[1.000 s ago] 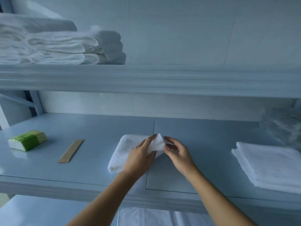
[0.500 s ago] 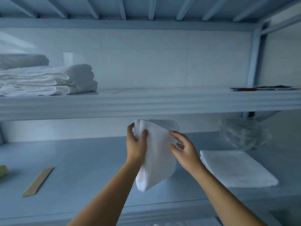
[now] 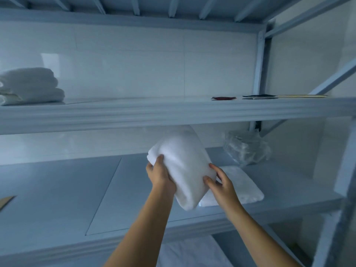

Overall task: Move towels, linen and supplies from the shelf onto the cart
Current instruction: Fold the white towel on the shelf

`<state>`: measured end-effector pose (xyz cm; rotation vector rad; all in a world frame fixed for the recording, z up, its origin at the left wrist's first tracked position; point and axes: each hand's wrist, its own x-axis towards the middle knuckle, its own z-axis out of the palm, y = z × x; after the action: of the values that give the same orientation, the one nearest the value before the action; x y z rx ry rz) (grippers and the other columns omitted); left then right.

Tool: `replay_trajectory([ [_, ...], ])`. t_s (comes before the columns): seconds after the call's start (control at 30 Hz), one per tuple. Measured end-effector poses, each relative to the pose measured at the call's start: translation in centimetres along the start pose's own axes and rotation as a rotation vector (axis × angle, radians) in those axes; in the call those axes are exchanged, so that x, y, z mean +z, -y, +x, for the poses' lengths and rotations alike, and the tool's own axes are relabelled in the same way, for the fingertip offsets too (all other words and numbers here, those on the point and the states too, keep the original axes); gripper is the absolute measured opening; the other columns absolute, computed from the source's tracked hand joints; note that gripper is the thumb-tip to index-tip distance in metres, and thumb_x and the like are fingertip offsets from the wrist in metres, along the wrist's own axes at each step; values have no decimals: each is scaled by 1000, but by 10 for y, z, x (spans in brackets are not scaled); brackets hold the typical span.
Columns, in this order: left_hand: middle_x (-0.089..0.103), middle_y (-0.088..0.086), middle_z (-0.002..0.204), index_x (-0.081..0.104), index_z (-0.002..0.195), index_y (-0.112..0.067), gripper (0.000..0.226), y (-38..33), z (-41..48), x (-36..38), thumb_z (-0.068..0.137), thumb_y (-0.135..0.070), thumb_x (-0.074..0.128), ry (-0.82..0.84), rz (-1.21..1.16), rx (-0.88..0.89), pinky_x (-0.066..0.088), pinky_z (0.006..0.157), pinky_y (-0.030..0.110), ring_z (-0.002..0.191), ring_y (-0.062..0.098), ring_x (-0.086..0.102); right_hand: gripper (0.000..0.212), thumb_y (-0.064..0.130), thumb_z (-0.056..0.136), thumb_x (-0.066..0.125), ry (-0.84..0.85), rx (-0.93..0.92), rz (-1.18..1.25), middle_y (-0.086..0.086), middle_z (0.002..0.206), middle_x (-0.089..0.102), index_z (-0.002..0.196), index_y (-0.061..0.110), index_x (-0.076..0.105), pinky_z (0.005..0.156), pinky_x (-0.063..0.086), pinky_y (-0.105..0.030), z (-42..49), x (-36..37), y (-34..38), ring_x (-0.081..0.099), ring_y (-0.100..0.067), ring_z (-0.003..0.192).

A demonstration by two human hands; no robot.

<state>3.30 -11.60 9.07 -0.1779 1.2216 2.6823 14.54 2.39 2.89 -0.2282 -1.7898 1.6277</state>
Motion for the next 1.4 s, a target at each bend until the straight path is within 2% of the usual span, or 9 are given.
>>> replay_trajectory([
  [0.2, 70, 9, 112, 60, 123, -21, 45, 55, -20, 28, 81, -35, 71, -26, -80, -152, 53, 65, 40, 93, 32, 68, 54, 26, 89, 71, -3, 176, 212, 12, 129, 46, 138, 37, 50, 83, 60, -38, -3, -52, -6, 58, -8, 110],
  [0.33, 66, 5, 111, 51, 124, -22, 37, 81, -33, 38, 90, -25, 65, 22, 4, 6, 56, 75, 42, 96, 28, 66, 54, 18, 86, 73, -62, 133, 130, 10, 128, 56, 132, 36, 54, 90, 57, -43, 5, -84, -16, 62, -14, 110],
  [0.47, 58, 1, 129, 35, 144, -32, 64, 93, -28, 38, 90, -20, 67, 185, 313, 289, 51, 97, 40, 111, 18, 61, 55, 13, 77, 74, -152, -17, -172, 4, 129, 54, 124, 35, 58, 90, 51, -29, 32, -121, -21, 57, -11, 113],
  [0.6, 59, 2, 128, 31, 147, -42, 87, 99, -13, 33, 74, -34, 77, 283, 563, 407, 55, 93, 46, 112, 21, 62, 59, 11, 77, 72, -151, -89, -347, -1, 136, 45, 130, 32, 56, 96, 42, -27, 62, -144, -26, 48, -14, 122],
  [0.73, 64, 10, 111, 38, 142, -40, 81, 101, 4, 19, 78, -20, 82, 372, 694, 374, 62, 68, 47, 93, 25, 69, 59, 10, 80, 70, -101, -114, -447, -3, 137, 40, 133, 30, 55, 98, 40, -29, 75, -150, -45, 45, -18, 124],
  [1.03, 61, 14, 112, 60, 122, -26, 35, 86, 25, 23, 90, -36, 70, 363, 740, 163, 61, 63, 43, 92, 26, 66, 60, 9, 79, 68, -67, -172, -449, -1, 138, 45, 132, 31, 54, 98, 41, -29, 82, -150, -62, 47, -17, 124],
  [1.23, 65, 2, 86, 56, 130, -36, 58, 82, 24, 35, 80, -13, 75, 560, 698, 223, 55, 65, 33, 74, 15, 65, 63, -4, 85, 56, -58, -278, -390, 0, 150, 37, 134, 35, 55, 97, 29, 1, 121, -155, -30, 34, -9, 140],
  [1.33, 64, 1, 97, 49, 133, -43, 68, 85, 24, 31, 69, -28, 67, 585, 888, 240, 53, 65, 21, 78, 8, 66, 64, -1, 89, 56, 50, -192, -453, -4, 159, 27, 140, 37, 49, 100, 29, -7, 135, -159, -42, 20, -12, 148],
  [1.4, 62, 4, 116, 44, 132, -48, 67, 91, 30, 28, 72, -43, 72, 528, 900, 139, 57, 69, 30, 93, 18, 68, 61, 8, 92, 59, 140, -87, -489, 1, 158, 29, 145, 34, 43, 105, 29, -18, 134, -160, -56, 24, -9, 145],
])
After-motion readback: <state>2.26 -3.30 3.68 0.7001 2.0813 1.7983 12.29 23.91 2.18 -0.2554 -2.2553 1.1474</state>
